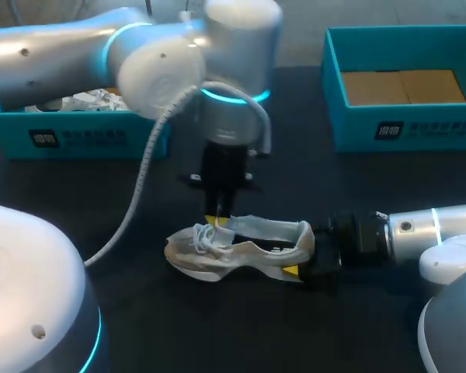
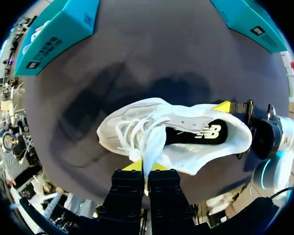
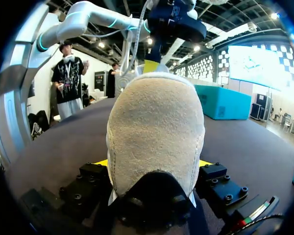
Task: Take the shoe out of the shoebox, open the shoe tongue, remove and reinsert the insole, then place the shoe into the shoebox
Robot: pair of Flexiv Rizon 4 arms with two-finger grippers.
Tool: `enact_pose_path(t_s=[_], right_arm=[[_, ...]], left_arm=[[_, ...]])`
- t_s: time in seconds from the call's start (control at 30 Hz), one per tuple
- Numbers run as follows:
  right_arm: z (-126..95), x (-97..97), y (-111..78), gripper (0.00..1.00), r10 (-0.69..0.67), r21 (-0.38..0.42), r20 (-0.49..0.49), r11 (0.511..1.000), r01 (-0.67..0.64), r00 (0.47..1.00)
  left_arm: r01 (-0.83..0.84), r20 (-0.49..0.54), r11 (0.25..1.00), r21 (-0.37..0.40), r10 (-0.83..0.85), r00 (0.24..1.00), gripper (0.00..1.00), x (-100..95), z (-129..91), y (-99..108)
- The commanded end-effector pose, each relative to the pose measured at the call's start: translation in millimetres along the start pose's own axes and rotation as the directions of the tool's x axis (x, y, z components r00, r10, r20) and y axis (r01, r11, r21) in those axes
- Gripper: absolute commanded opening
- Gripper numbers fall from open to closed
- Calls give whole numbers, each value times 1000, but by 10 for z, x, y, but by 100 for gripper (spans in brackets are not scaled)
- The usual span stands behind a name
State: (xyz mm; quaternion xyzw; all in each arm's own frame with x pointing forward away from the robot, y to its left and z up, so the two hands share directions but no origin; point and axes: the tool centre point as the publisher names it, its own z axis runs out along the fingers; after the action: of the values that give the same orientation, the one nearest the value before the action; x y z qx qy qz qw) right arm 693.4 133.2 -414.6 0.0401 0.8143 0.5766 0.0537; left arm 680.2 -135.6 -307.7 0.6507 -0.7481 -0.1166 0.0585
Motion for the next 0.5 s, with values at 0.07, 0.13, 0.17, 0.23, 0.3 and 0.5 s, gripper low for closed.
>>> enact_pose_path(t_s=[0.07,0.13,0.17,0.23,0.3,0.5], right_arm=[[20,-4,7,0,0,6,0,1000,0,1000],[20,-4,7,0,0,6,0,1000,0,1000],[20,-4,7,0,0,6,0,1000,0,1000],[20,-4,7,0,0,6,0,1000,0,1000],[20,-4,7,0,0,6,0,1000,0,1000],[20,-4,7,0,0,6,0,1000,0,1000]], left_arm=[[-70,-264,997,-20,62,963,0,-318,94,-40],[-90,-287,996,-12,83,954,0,-342,110,-30],[-92,-297,996,-10,85,951,0,-345,124,0],[-93,-310,996,0,89,947,0,-375,150,-2],[-89,-322,996,9,87,943,0,-404,164,-6],[-47,-377,998,39,58,924,0,-535,189,26]])
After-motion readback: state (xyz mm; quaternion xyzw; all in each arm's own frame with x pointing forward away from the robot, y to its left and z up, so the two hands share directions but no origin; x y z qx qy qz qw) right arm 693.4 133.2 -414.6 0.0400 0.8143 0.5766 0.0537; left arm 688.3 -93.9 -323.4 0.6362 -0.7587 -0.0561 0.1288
